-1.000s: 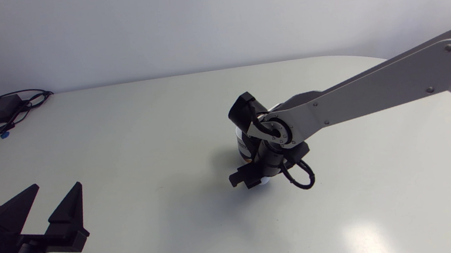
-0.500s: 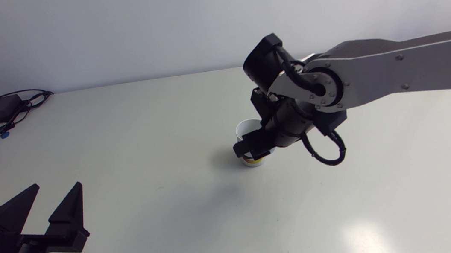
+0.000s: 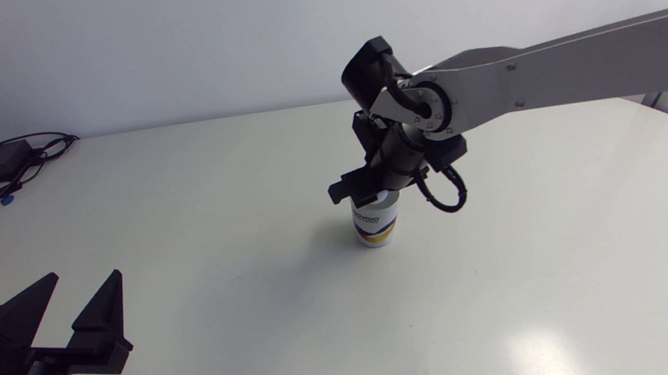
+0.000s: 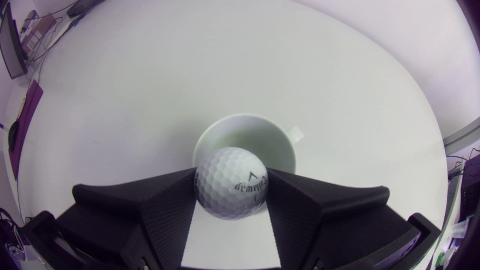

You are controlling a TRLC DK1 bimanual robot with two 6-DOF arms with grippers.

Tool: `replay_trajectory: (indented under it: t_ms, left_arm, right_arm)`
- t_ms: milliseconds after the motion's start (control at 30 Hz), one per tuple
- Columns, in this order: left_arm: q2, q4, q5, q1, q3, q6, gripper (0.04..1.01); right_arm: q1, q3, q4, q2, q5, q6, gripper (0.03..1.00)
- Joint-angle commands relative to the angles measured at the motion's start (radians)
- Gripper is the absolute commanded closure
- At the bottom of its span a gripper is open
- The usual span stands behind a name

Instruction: Pick up the white golf ball from the table and place it into the cup.

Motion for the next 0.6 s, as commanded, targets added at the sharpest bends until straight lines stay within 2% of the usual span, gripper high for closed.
replay_trajectory:
  t_ms: [0, 567]
  left_arm:
    - [-0.018, 0.005, 0.000, -0.009, -0.021, -0.007, 0.051]
    - [-0.016, 0.005, 0.000, -0.009, -0.021, -0.007, 0.051]
  right_arm:
    - [-0.008, 0.056, 0.010, 0.056, 0.009, -0.014, 0.544]
    - [-0.051, 0.056, 0.022, 0.100, 0.011, -0.030, 0.531]
